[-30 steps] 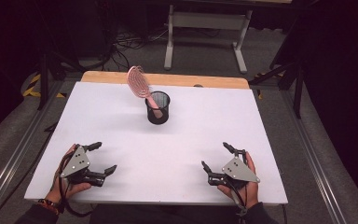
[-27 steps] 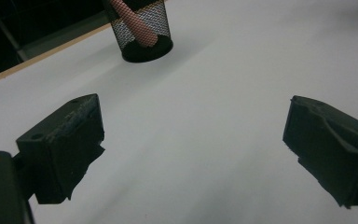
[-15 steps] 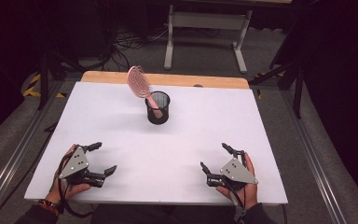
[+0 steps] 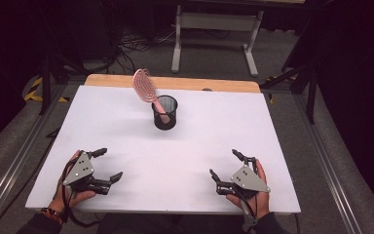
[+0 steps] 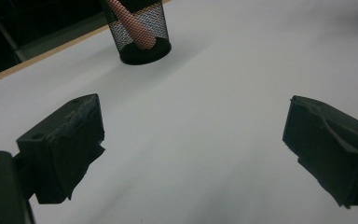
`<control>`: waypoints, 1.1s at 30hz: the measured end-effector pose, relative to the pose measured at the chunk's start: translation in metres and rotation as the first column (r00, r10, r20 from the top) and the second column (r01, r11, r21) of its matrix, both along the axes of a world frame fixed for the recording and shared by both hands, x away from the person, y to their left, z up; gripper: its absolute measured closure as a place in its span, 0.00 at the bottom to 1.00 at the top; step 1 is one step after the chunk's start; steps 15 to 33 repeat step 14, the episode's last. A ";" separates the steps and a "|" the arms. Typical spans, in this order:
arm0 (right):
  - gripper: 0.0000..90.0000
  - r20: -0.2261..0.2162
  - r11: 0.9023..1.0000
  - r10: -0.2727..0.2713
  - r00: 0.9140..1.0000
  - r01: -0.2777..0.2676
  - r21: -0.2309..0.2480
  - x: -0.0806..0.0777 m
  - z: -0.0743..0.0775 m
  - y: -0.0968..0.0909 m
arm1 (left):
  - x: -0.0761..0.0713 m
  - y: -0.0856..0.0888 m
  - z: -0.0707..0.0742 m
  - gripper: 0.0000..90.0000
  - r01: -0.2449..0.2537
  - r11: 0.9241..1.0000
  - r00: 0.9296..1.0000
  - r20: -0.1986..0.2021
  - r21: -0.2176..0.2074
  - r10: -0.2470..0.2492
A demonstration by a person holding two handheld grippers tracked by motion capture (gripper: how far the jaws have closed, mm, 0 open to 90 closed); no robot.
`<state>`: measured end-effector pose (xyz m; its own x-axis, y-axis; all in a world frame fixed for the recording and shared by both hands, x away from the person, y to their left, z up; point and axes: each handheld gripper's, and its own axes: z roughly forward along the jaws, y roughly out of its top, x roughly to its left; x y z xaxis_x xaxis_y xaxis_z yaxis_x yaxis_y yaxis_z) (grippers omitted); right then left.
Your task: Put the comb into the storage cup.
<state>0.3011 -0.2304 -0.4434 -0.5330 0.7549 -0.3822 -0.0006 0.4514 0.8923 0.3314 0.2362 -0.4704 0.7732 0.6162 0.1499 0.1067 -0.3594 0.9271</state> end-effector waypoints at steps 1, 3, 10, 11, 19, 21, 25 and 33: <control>0.10 -0.001 1.000 0.000 1.000 0.000 0.001 0.000 0.000 0.000 | 0.000 0.000 0.000 0.07 -0.001 1.000 1.000 -0.001 0.000 0.001; 0.10 -0.002 1.000 0.003 1.000 -0.003 -0.002 0.001 -0.001 0.000 | 0.001 0.000 0.000 0.07 -0.001 1.000 1.000 -0.004 0.003 0.001; 0.10 -0.002 1.000 -0.002 1.000 0.002 0.002 0.000 -0.001 -0.001 | 0.002 -0.001 0.000 0.07 -0.001 1.000 1.000 -0.008 0.006 0.001; 0.10 0.001 1.000 -0.003 1.000 0.003 0.006 0.000 -0.001 -0.001 | 0.002 -0.001 0.000 0.07 0.001 1.000 1.000 -0.009 0.004 -0.001; 0.10 0.003 1.000 0.001 1.000 -0.001 0.014 0.000 0.001 -0.001 | 0.002 -0.002 -0.001 0.07 -0.004 1.000 1.000 -0.016 -0.003 0.004; 0.10 0.003 1.000 0.001 1.000 -0.001 0.014 0.000 0.001 -0.001 | 0.002 -0.002 -0.001 0.07 -0.004 1.000 1.000 -0.016 -0.003 0.004; 0.10 0.003 1.000 0.001 1.000 -0.001 0.014 0.000 0.001 -0.001 | 0.002 -0.002 -0.001 0.07 -0.004 1.000 1.000 -0.016 -0.003 0.004; 0.10 0.003 1.000 0.001 1.000 -0.001 0.014 0.000 0.001 -0.001 | 0.002 -0.002 -0.001 0.07 -0.004 1.000 1.000 -0.016 -0.003 0.004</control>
